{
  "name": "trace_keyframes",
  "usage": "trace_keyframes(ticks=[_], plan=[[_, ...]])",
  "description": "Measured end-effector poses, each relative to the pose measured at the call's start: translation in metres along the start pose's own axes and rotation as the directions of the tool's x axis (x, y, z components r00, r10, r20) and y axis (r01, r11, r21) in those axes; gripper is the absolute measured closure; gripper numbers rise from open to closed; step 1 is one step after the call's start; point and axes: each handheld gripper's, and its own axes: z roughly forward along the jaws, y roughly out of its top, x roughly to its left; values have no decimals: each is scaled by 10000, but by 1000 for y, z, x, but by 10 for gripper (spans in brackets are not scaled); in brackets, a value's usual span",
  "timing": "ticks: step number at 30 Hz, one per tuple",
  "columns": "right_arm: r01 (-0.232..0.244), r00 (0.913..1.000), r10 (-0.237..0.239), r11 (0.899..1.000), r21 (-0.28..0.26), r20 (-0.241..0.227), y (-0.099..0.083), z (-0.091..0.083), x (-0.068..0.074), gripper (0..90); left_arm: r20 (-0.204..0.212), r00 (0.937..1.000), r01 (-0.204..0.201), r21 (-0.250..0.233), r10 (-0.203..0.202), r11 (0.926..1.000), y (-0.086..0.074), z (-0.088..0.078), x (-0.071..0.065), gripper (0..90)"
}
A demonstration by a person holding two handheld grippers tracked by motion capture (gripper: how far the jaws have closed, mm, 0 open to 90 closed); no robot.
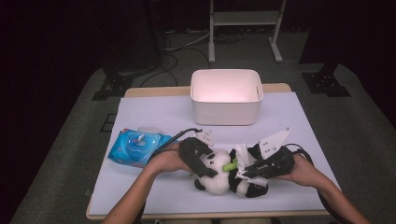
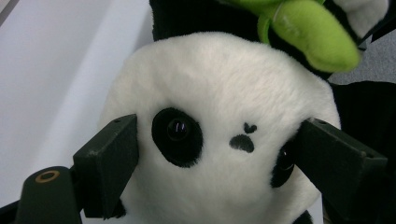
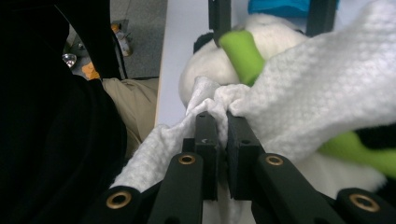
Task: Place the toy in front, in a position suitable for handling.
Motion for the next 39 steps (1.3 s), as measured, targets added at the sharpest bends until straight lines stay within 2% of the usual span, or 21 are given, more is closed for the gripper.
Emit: trace_keyframes(ticks=[4, 9, 18, 23, 28, 34, 39], plan=[[170, 9998, -169, 9998, 67, -127, 6, 6, -1, 839, 16, 10000, 27, -92, -26, 10000, -2, 0, 0, 152], [83, 10000, -83, 9999, 142, 19, 3, 1, 0, 839, 56, 10000, 47, -220, -46, 9997, -3, 0, 0, 152], [-308, 9988, 311, 9995, -96, 382, -16, -14, -2, 839, 55, 10000, 34, -298, -32, 9996, -5, -1, -1, 152], [-712, 9958, 725, 9971, -249, 551, -32, -22, -2, 839, 75, 10000, 24, -290, -21, 9996, -5, -1, -1, 152], [-1167, 9898, 1190, 9926, -334, 785, -50, -30, -4, 839, 98, 9999, 34, -353, -31, 9994, -6, -1, -1, 152], [-1775, 9779, 1799, 9836, -320, 1066, -70, -35, -8, 838, 119, 9999, 10, -273, -6, 9996, -5, -1, -1, 152], [-1653, 9745, 1703, 9852, -461, 1462, -66, -44, -9, 840, 148, 9999, 14, -313, -9, 9995, -6, -1, -1, 152]])
